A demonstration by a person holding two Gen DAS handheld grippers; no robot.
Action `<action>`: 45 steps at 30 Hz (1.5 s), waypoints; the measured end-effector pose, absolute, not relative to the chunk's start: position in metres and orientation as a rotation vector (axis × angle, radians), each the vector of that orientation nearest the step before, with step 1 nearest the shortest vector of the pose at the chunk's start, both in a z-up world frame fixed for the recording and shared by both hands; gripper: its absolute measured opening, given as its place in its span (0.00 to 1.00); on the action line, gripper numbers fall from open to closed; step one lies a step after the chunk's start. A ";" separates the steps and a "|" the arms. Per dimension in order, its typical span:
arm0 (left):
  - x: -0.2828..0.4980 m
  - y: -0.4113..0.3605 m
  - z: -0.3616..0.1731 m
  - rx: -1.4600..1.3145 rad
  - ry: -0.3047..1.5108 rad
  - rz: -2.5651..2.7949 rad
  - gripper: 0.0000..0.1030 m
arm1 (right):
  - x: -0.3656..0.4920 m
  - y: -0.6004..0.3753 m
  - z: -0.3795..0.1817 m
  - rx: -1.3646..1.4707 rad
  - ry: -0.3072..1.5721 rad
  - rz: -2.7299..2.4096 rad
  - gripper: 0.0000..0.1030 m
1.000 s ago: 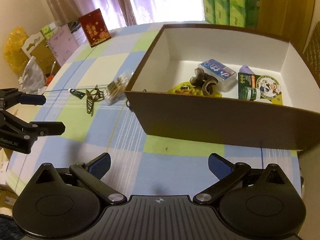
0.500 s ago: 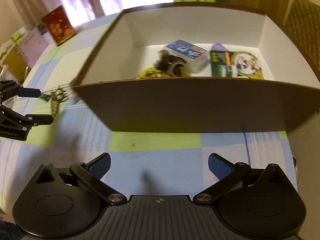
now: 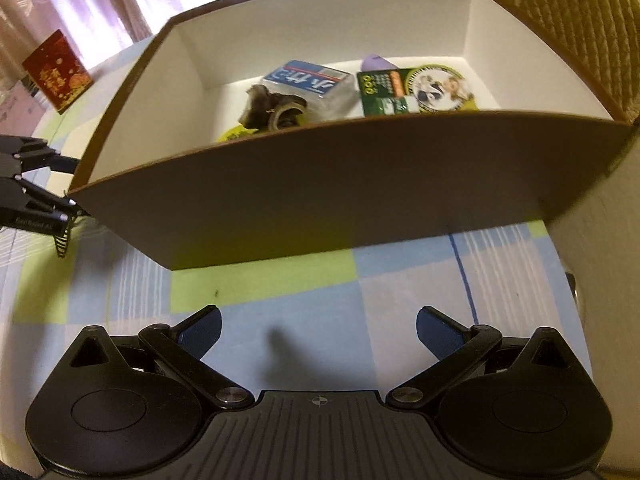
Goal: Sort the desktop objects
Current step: 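Grasp the cotton swab bag with the left gripper while the right gripper grasps the gold hair claw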
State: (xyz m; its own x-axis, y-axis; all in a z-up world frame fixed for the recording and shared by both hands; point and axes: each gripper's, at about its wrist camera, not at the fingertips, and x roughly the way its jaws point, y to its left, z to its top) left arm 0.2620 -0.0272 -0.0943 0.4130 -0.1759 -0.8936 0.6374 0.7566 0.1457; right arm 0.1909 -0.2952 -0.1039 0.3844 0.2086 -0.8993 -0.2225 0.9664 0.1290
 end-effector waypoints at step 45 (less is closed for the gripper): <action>0.172 0.174 -0.053 0.131 1.011 -0.174 0.19 | 0.203 -0.018 -0.135 -0.257 0.939 0.804 0.73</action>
State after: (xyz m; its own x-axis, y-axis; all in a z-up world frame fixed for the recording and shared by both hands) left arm 0.1722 0.1738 -0.0530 0.5188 -0.0845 -0.8507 0.2051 0.9783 0.0279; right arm 0.2033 -0.0183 -0.1350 0.3324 0.5013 -0.7989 -0.7124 0.6885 0.1357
